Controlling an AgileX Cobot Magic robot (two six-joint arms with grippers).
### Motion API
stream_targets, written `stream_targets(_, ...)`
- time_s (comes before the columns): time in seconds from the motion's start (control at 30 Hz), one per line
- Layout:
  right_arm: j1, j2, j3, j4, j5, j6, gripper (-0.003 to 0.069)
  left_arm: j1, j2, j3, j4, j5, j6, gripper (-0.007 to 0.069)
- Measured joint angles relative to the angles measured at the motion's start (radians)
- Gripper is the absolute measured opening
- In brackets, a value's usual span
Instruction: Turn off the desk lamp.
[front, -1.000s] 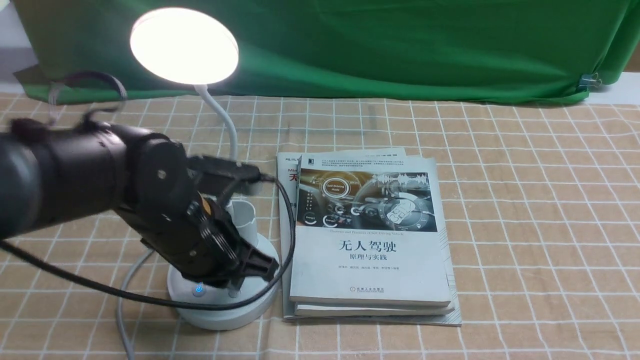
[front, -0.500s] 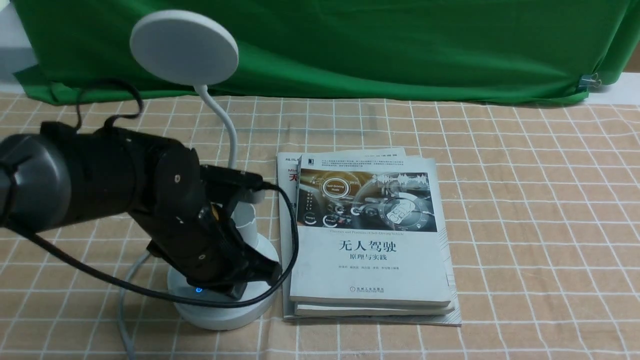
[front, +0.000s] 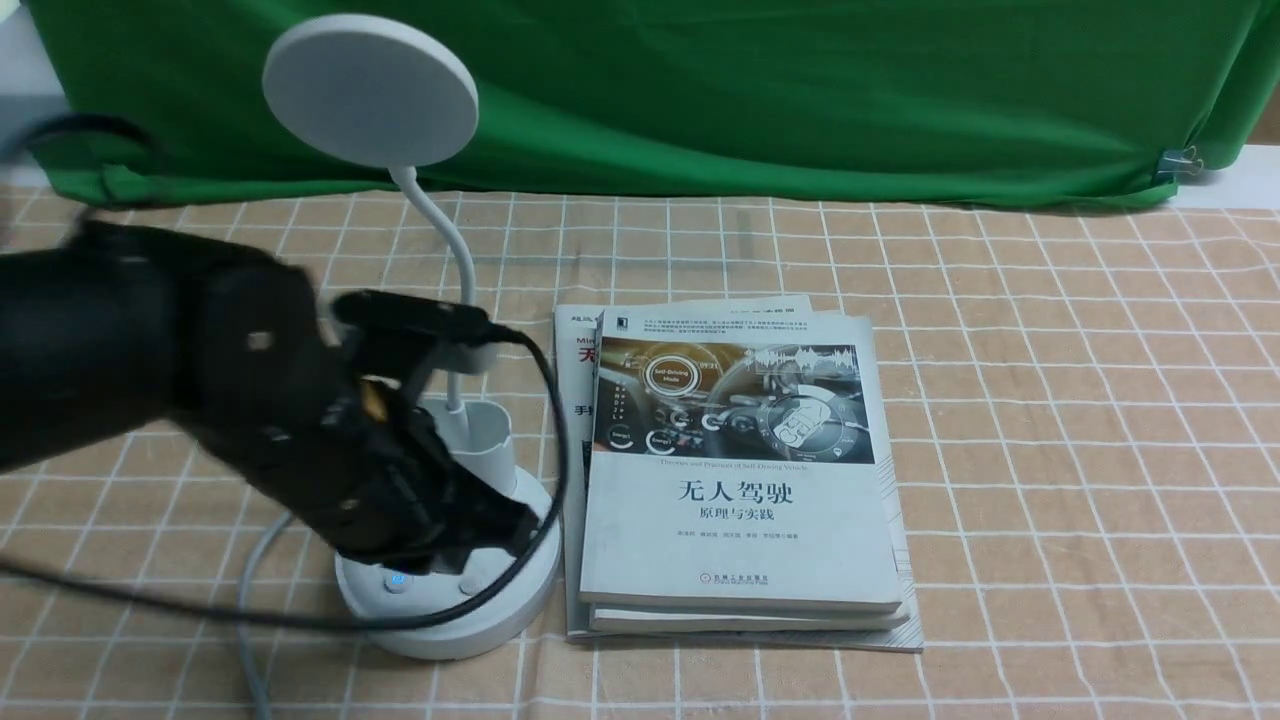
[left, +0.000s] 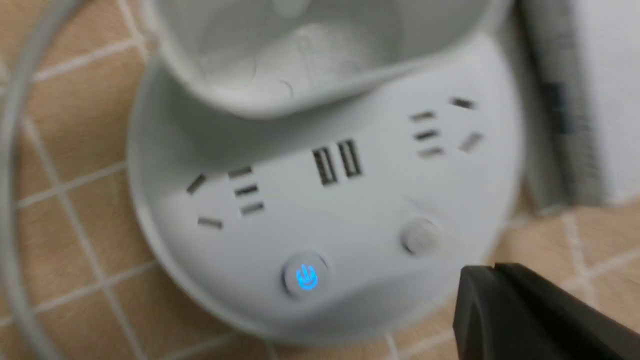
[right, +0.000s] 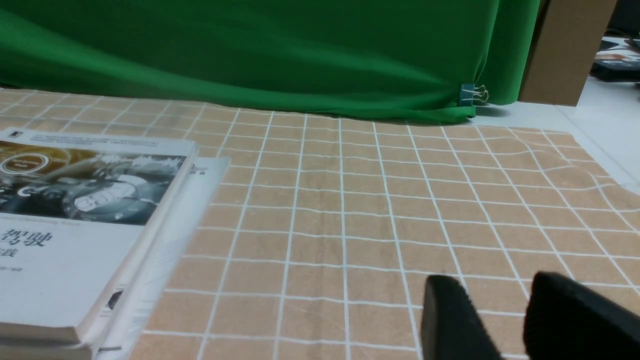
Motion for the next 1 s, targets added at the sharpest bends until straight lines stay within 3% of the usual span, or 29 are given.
stream_targets(0.17,0.0,0.0,0.0,0.0,0.0,0.0,0.0242,0.0,-0.289,0.173,-0.004,-0.115,0.0,-0.0003)
stream_targets(0.37,0.0,0.0,0.0,0.0,0.0,0.0,0.0242,0.0,-0.723,0.445,-0.054,-0.36,0.0,-0.0003)
stream_targets(0.57,0.0,0.0,0.0,0.0,0.0,0.0,0.0242,0.0,-1.024,0.63,-0.057,-0.48,0.0,-0.0003)
stream_targets(1.0,0.0,0.0,0.0,0.0,0.0,0.0,0.0242,0.0,-1.161,0.697,-0.063,-0.543,0.0,-0.0003)
